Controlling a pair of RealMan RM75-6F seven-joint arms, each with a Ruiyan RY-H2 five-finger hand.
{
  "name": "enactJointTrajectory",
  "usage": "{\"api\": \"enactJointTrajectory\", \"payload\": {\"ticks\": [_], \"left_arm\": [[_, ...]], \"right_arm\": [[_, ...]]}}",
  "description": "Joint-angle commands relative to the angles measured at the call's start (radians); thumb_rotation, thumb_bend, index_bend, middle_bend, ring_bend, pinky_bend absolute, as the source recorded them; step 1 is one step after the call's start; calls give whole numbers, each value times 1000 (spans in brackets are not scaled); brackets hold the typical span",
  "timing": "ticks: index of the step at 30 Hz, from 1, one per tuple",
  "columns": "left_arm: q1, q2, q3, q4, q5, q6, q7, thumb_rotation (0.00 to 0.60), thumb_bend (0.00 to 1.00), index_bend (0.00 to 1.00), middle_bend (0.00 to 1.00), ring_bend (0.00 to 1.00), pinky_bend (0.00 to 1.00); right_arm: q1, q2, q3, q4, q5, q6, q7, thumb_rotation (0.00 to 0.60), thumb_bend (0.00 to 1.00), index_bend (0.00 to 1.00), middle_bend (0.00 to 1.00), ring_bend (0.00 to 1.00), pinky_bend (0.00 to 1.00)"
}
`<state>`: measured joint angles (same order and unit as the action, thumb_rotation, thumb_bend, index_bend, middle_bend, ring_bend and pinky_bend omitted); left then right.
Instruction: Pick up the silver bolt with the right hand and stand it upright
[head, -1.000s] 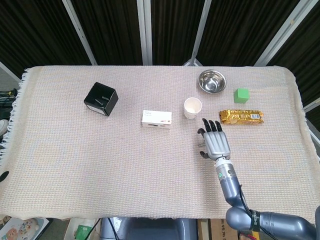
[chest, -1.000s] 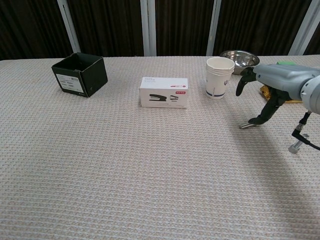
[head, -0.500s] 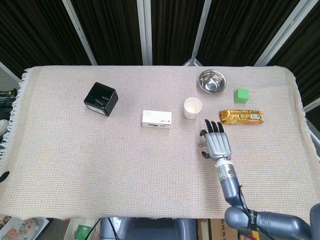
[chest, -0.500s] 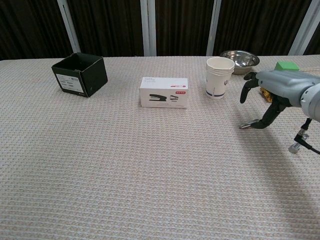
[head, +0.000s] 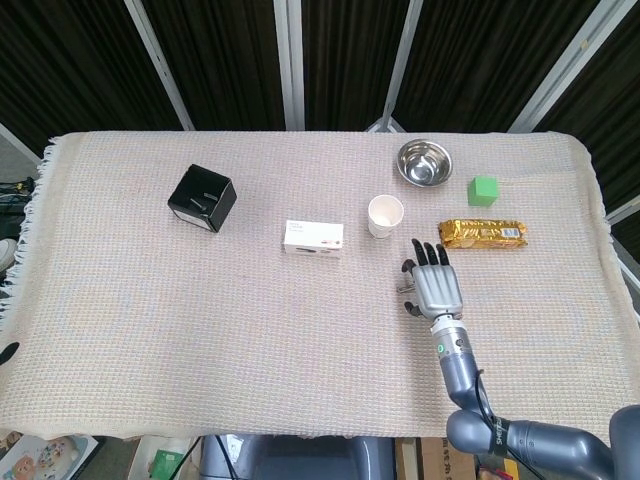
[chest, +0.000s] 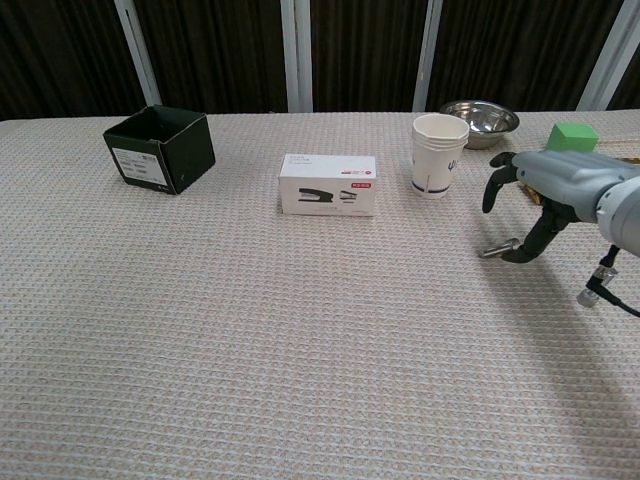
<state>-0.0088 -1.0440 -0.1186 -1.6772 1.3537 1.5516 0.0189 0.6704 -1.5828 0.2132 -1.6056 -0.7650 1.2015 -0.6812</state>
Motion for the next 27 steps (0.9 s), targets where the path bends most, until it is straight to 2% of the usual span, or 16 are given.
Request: {"api": "enactJointTrajectory", "payload": {"ticks": [1, 7, 16, 27], "left_arm": [[0, 0, 0, 0, 0, 0, 1, 600, 43, 163, 102, 10, 9], [0, -1, -1, 0, -1, 1, 3, 600, 44, 164, 103, 10, 9], [0, -1, -1, 0, -2, 1, 1, 600, 43, 164, 102, 10, 9], [-2, -2, -1, 0, -3, -2, 4, 600, 44, 165, 103, 10, 9]], "right_arm": [[1, -2, 0, 5, 4, -2, 0, 600, 210, 376, 0, 0, 0], [1, -7, -1, 20, 9, -8, 5, 600, 210, 381, 0, 0, 0], [-3, -36, 5, 54, 2, 10, 20, 600, 210, 449, 0, 0, 0], [-1, -57, 4, 83, 4, 0, 21, 600, 228, 464, 0, 0, 0]]}}
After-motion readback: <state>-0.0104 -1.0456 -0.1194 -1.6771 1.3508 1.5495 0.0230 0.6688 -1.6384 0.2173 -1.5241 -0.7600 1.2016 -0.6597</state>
